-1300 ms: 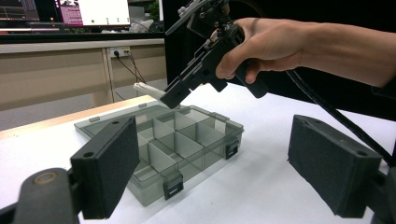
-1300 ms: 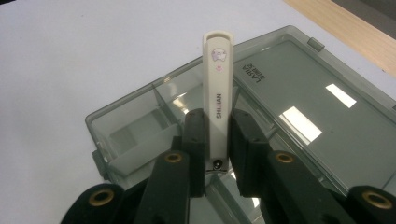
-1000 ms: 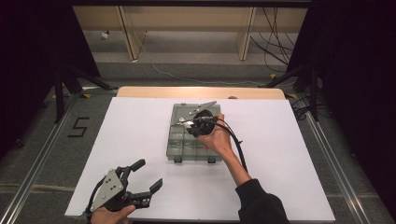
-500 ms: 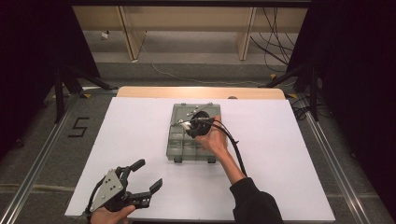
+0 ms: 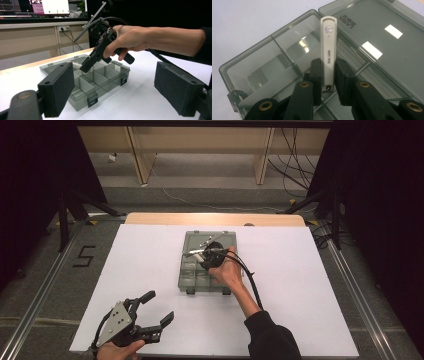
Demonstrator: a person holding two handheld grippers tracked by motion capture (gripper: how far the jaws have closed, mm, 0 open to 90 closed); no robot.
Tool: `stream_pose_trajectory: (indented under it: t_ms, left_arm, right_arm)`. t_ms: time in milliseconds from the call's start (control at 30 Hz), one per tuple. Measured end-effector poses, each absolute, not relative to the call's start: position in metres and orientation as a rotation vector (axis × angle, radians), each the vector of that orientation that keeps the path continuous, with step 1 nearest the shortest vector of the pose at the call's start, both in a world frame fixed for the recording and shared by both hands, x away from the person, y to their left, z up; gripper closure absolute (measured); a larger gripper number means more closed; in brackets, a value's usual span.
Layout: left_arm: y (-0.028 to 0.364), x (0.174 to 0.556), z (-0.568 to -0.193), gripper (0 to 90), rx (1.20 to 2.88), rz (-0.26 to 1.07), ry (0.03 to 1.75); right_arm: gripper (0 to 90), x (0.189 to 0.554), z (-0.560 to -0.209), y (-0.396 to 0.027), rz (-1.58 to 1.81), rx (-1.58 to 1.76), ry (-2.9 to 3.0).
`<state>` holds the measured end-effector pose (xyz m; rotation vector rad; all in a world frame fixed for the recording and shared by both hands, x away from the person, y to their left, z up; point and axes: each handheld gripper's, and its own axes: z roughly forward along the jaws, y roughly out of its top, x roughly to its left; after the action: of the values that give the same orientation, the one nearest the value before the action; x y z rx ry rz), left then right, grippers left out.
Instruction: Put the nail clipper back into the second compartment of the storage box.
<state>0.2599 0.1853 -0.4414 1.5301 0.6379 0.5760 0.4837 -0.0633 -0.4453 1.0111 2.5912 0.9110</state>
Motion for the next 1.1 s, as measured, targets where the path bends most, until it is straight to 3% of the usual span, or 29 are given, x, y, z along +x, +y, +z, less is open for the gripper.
stream_pose_trajectory:
  t_ms: [600, 1100]
  left_arm:
    - [0.185, 0.261, -0.442, 15.9, 1.538, 0.584, 0.638]
    - [0.185, 0.261, -0.443, 15.9, 1.535, 0.583, 0.649]
  right_arm:
    - [38.6, 0.456, -0.395, -0.102, 1.127, 0.898, 2.457]
    - [30.2, 0.423, -0.377, -0.132, 1.217, 0.838, 2.363]
